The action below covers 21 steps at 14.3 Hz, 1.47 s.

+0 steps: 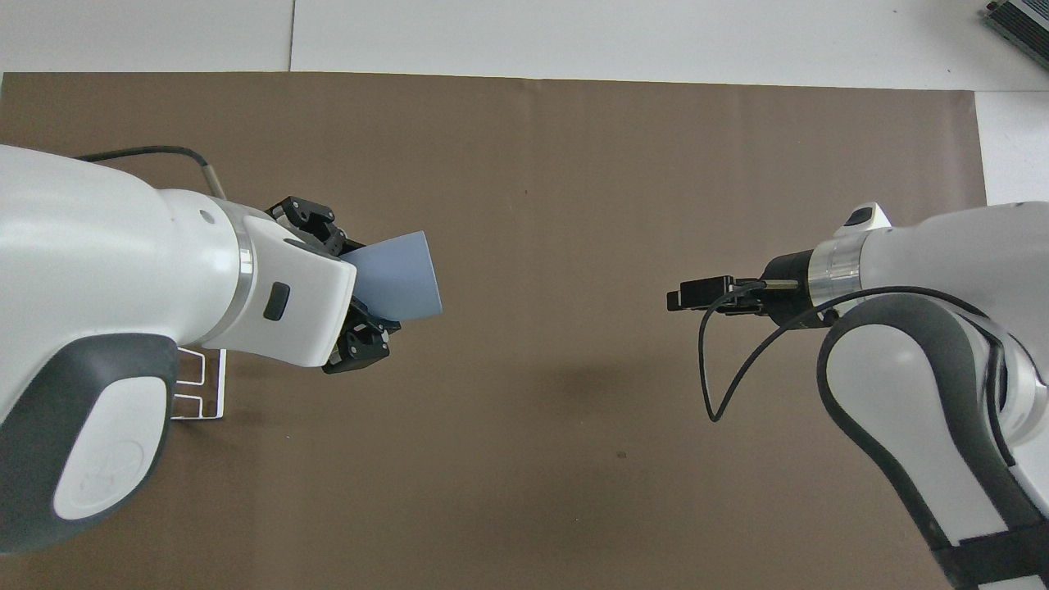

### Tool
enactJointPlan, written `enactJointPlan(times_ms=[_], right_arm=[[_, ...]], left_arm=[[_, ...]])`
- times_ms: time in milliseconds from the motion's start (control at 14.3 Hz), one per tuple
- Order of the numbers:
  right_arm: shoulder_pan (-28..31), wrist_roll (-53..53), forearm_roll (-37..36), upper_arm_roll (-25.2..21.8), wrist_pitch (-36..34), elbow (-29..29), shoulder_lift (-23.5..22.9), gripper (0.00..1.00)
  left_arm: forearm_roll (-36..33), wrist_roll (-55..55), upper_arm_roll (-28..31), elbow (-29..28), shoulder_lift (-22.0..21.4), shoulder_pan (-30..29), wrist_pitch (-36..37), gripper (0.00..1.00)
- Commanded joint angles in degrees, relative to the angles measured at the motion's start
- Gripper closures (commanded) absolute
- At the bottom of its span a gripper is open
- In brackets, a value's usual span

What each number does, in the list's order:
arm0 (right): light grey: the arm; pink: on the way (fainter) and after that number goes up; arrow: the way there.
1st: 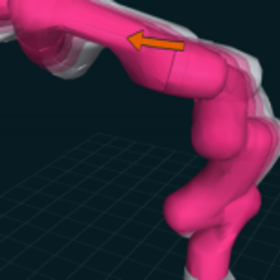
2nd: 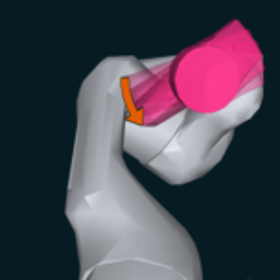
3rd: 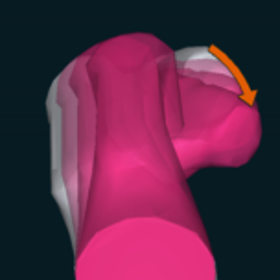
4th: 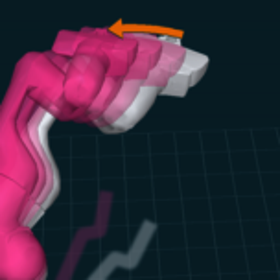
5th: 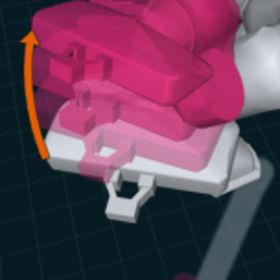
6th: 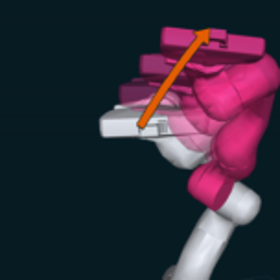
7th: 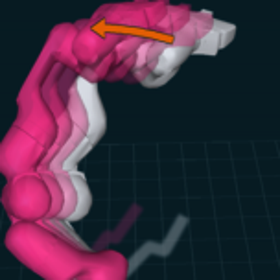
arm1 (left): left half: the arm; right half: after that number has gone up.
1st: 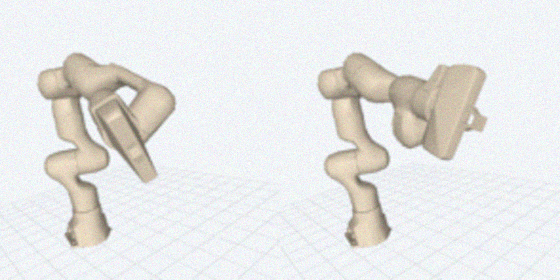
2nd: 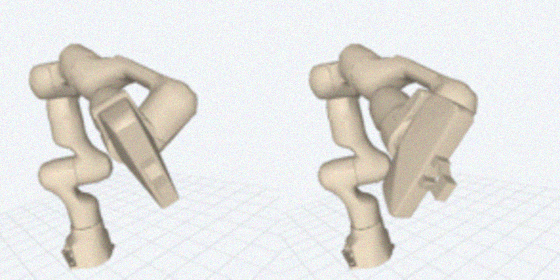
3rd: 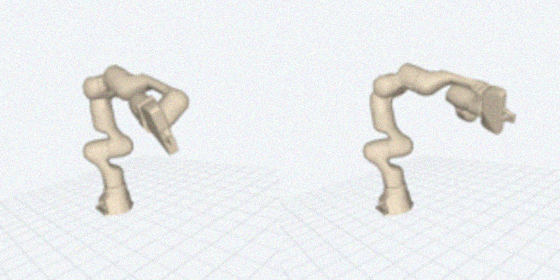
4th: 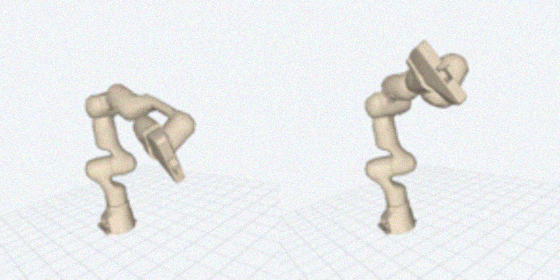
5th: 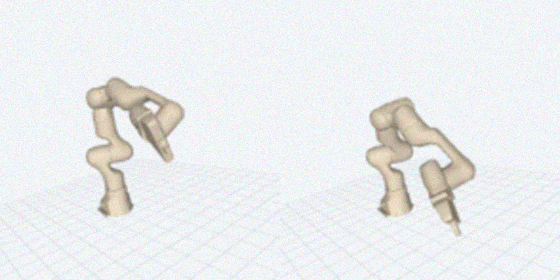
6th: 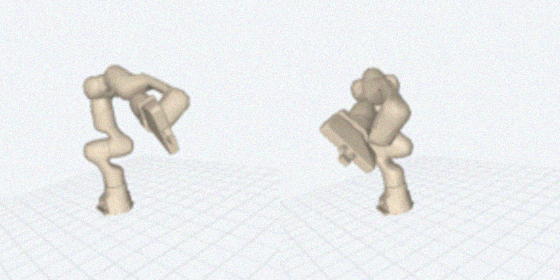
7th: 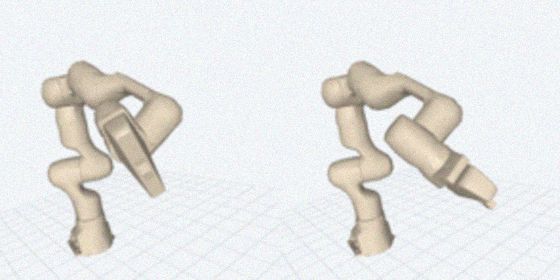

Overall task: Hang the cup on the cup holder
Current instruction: 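Open the right gripper and pull it back while the left gripper carries the cup, then lower the cup onto the wire rack with the left gripper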

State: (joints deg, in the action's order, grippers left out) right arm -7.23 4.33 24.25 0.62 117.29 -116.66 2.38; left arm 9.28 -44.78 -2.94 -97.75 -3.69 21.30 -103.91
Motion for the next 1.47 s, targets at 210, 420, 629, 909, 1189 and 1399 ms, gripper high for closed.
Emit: enactJointPlan(times_ms=[210,420,629,909,1189,1399], right_arm=[[3.1,-2.8,-19.7,0.1,-2.1,4.1,1.3,0.00],[5.6,-2.8,-20.4,0.1,-10.7,12.3,0.7,0.00],[6.4,-2.8,-26.9,0.3,-18.6,17.7,1.0,0.00],[6.4,-4.9,-26.7,0.4,-25.3,24.3,-0.4,0.00],[6.6,-4.9,-26.5,0.3,-25.2,22.4,0.3,0.00],[6.3,-4.8,-26.5,0.4,-25.1,22.2,0.4,0.00]], left_arm=[[-17.8,0.8,-0.2,-0.8,-1.1,-1.4,5.5,1.00],[-27.7,0.7,-0.2,-1.8,-0.5,-1.5,7.4,1.00],[-38.2,0.6,-0.3,-5.2,0.5,-1.8,8.0,1.00],[-48.1,0.0,-0.3,-6.7,4.0,-1.6,9.2,1.00],[-56.2,-0.3,-0.3,-10.9,5.1,-2.4,6.7,1.00],[-58.4,-0.8,-0.3,-15.0,4.3,-4.4,2.7,1.00]])
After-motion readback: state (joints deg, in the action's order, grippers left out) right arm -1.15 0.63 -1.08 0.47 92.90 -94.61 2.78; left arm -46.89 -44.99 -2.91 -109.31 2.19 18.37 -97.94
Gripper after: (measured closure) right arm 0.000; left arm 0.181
